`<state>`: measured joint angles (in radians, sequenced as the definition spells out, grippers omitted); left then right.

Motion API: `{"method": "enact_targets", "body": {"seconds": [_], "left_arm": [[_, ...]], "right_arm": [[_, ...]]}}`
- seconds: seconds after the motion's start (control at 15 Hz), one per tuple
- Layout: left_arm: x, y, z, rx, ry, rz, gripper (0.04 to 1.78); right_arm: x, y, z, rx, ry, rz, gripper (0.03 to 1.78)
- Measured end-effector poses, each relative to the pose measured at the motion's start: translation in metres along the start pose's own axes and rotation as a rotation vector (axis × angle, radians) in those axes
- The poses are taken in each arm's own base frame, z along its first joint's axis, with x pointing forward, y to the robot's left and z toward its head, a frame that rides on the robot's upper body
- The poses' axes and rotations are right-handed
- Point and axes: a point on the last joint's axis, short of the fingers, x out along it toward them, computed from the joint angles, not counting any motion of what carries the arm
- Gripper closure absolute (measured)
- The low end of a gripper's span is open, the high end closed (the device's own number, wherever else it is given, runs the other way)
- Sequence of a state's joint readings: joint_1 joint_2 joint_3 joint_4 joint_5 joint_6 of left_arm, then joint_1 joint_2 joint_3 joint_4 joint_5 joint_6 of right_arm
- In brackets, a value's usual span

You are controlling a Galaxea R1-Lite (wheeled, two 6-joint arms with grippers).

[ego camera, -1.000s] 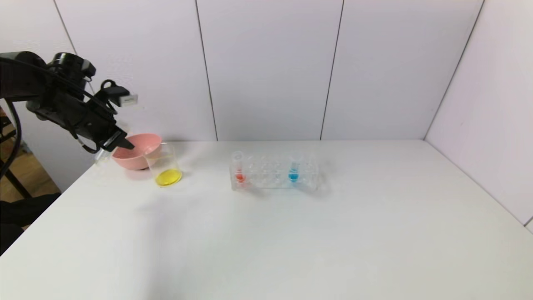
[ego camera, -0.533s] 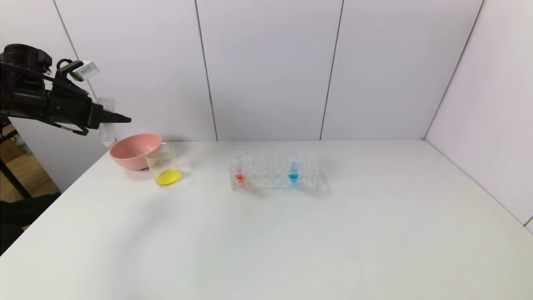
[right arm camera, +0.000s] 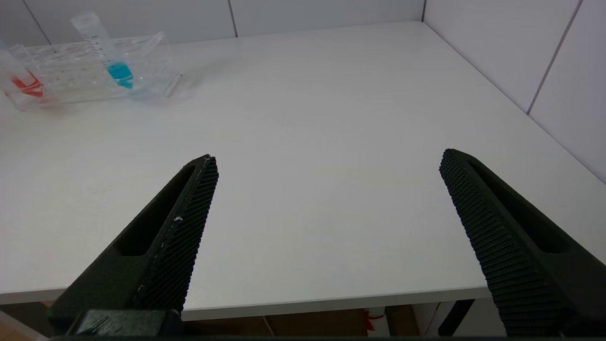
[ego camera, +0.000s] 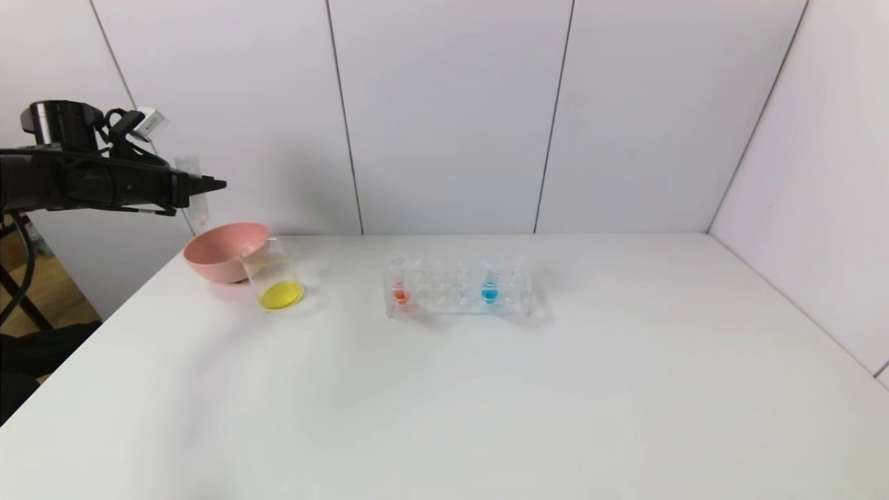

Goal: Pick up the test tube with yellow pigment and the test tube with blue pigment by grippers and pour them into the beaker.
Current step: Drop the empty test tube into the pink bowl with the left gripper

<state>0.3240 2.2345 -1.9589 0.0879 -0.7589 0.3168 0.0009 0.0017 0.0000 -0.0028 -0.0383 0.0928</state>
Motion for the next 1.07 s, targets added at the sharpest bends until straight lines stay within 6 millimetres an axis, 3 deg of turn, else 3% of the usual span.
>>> {"method": "enact_targets", "body": {"seconds": [0.33,0.6,0.73,1.07], "left_arm": [[0.02,0.01,-0.031,-0.034,0.043,-0.015,1.28],[0.027,0.012,-0.041,-0.047,0.057,-0.021,1.22],[0.029,0.014,-0.041,-0.038,0.05,-0.017,1.03],[0.028,0.015,-0.038,-0.017,0.041,0.029,0.31]], "right_arm": [[0.0,0.0,0.0,0.0,0.0,0.0,0.1],[0.0,0.0,0.0,0.0,0.0,0.0,0.1],[0.0,0.0,0.0,0.0,0.0,-0.001,0.1],[0.0,0.0,0.0,0.0,0.0,0.0,0.1]]}}
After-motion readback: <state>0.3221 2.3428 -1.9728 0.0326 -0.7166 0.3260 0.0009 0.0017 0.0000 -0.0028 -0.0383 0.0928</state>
